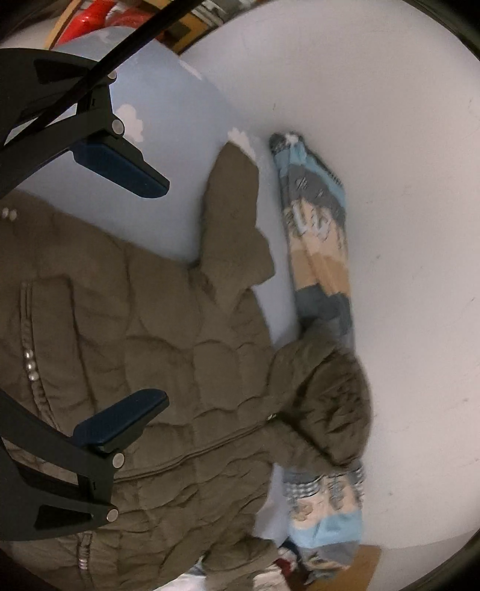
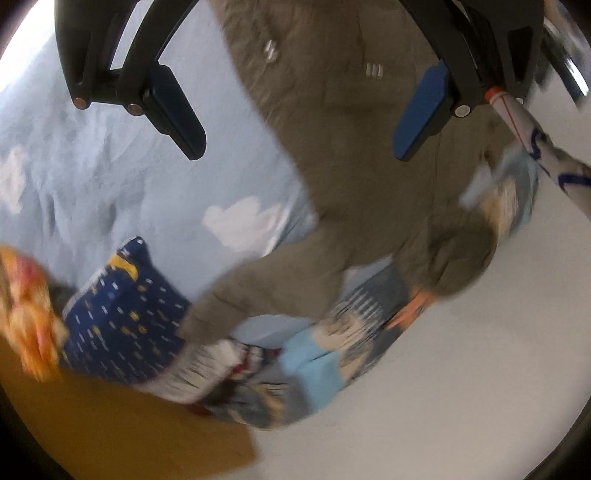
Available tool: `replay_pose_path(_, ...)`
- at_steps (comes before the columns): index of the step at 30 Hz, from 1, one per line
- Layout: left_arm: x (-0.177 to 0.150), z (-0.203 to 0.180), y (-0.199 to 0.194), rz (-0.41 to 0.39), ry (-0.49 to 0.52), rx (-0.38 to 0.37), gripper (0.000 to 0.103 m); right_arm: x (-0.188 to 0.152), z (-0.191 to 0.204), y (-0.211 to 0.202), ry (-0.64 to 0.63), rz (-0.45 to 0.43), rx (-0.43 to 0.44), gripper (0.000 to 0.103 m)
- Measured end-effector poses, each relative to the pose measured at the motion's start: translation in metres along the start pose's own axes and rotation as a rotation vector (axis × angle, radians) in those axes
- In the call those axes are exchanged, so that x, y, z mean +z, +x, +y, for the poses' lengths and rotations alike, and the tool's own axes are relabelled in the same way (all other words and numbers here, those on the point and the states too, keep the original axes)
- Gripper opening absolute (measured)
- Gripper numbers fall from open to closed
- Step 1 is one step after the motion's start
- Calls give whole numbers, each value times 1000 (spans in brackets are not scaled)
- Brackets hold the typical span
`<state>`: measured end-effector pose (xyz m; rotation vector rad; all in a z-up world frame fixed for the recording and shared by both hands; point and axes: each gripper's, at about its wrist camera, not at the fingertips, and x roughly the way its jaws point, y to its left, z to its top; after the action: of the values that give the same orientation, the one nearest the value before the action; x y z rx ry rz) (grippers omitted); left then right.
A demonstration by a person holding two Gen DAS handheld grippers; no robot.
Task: Fold large clothes
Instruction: 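Grasp the jacket sleeve cuff with the right gripper and lift it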
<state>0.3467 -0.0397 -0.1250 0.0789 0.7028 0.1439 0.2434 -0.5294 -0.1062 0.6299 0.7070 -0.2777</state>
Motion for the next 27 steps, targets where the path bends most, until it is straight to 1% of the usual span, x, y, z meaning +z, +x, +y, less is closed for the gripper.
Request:
replay_pose_path(2,0,-7,7,10,22,-8,103,24,-28,15,105,21,-3,103)
replay_pose_path(3,-2,-10,6,12,33,-7,103,35,-41,21,156,17,-6,103)
replay_pose_path(5,-4,-18,8,10,60,-7,103,53,-60,30,225,1,10,103)
replay_pose_path(7,-7,-22,3,4,83,-5,103,73,-79,45,278,3,14,103)
replay_pose_path(10,-8,-29,2,-2,115,1,103,99,-94,62,300,-13,-6,102)
replay_pose_path(15,-10,-35,8,11,138,4,103,131,-110,89,333,1,22,100)
replay_pose_path(18,-12,-37,11,23,146,8,103,147,-114,101,326,-12,19,98)
replay_pose_path(20,-12,-37,11,22,147,6,103,161,-115,115,310,1,29,87)
replay_pose_path(24,-12,-36,11,21,149,-4,103,183,-119,142,296,19,27,76)
replay_pose_path(25,-12,-36,10,13,151,-4,103,188,-122,148,293,19,15,69)
replay_pose_path(26,-12,-36,9,4,159,0,103,192,-125,155,297,24,16,59)
replay_pose_path(27,-13,-36,9,-1,164,0,103,196,-129,163,312,33,33,54)
